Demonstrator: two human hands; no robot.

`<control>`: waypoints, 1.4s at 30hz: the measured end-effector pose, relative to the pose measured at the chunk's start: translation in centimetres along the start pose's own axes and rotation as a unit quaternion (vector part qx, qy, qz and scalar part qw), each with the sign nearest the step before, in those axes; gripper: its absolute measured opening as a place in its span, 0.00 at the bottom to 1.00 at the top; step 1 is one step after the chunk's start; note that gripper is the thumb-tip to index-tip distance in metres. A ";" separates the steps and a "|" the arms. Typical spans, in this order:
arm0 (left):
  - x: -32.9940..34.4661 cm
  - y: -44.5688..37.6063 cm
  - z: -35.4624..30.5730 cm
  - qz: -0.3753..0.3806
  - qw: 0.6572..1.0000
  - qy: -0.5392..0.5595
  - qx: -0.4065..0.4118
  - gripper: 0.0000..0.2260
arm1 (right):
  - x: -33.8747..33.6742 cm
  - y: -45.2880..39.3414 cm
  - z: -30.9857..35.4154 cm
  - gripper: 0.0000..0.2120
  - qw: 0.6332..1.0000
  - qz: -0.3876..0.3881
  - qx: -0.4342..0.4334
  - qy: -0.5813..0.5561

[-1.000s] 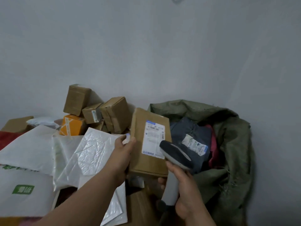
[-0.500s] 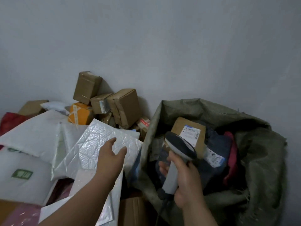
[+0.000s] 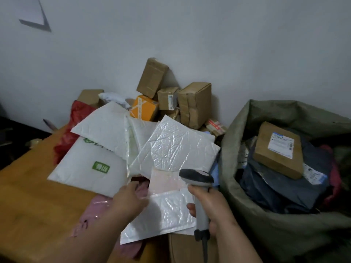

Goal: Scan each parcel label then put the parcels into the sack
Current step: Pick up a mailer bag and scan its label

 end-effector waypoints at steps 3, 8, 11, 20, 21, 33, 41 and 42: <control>2.9 -0.1 0.7 0.069 0.981 -0.171 0.063 0.45 | 0.6 0.0 -2.2 0.10 0.999 -0.034 0.010 0.003; 6.5 -0.3 2.3 0.129 0.921 -0.351 0.112 0.59 | 1.3 0.0 -3.9 0.10 0.996 -0.083 0.008 -0.026; 6.6 -0.3 2.2 0.090 0.927 -0.342 0.127 0.50 | 1.5 0.2 -4.5 0.10 0.996 -0.085 0.002 -0.038; 2.3 0.9 0.9 0.154 0.979 0.097 0.093 0.23 | -1.2 2.1 -1.4 0.10 0.982 -0.096 -0.062 -0.150; 1.7 1.3 0.7 0.147 0.978 0.132 0.069 0.16 | -1.1 2.3 -1.0 0.11 0.983 -0.085 -0.064 -0.149; -0.3 7.1 -0.8 0.035 0.898 0.438 0.023 0.07 | -1.5 7.0 2.2 0.10 0.989 -0.009 -0.119 -0.082; -1.5 9.4 -3.1 0.017 0.882 0.465 0.078 0.09 | 1.3 9.7 4.3 0.05 0.986 0.103 -0.125 -0.034; -1.5 9.6 -3.2 0.017 0.878 0.471 0.080 0.10 | 1.6 9.9 4.3 0.05 0.985 0.113 -0.125 -0.029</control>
Point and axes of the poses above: each hand's wrist, its own y-axis away from the middle knuckle, its own x-axis out of the palm, z = x × y, the point moved 9 cm from there along -y, towards the middle knuckle, and after that the axes turned 10 degrees about z, right-handed, at the moved point
